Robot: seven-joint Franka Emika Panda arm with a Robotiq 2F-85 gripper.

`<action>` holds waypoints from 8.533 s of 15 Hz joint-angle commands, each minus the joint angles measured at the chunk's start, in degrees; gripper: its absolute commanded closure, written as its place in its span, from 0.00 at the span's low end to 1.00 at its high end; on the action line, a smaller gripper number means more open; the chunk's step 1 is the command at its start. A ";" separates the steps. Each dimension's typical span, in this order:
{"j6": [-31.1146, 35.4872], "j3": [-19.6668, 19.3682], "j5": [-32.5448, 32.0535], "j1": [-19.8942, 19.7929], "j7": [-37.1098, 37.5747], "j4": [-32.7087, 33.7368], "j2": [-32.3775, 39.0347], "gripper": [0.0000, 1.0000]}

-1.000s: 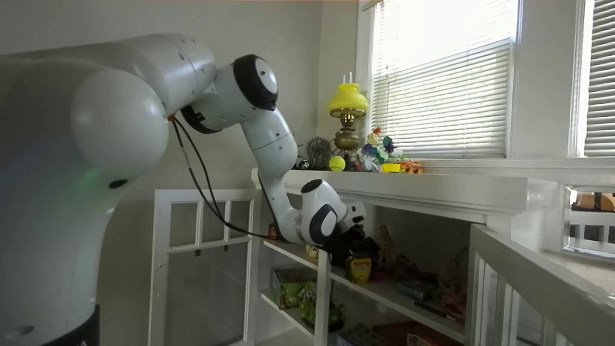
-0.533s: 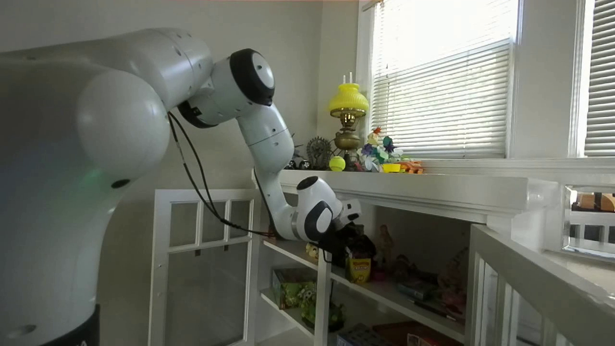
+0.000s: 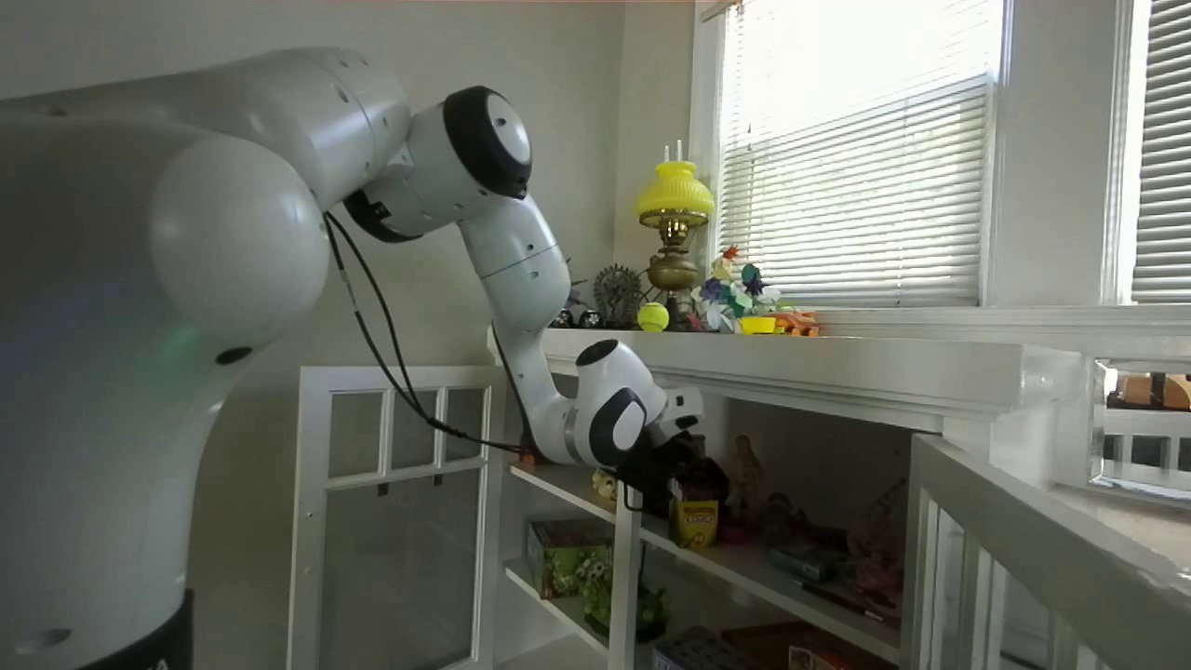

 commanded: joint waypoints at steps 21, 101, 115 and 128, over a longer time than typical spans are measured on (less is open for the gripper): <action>-0.98 0.73 1.90 0.51 3.87 -5.59 -5.59 0.38; -7.36 8.89 0.08 -8.09 2.75 8.21 0.42 0.99; -6.83 1.19 1.77 -0.57 3.68 6.34 -0.03 0.99; -6.92 2.56 1.13 -2.12 3.58 7.00 0.84 0.09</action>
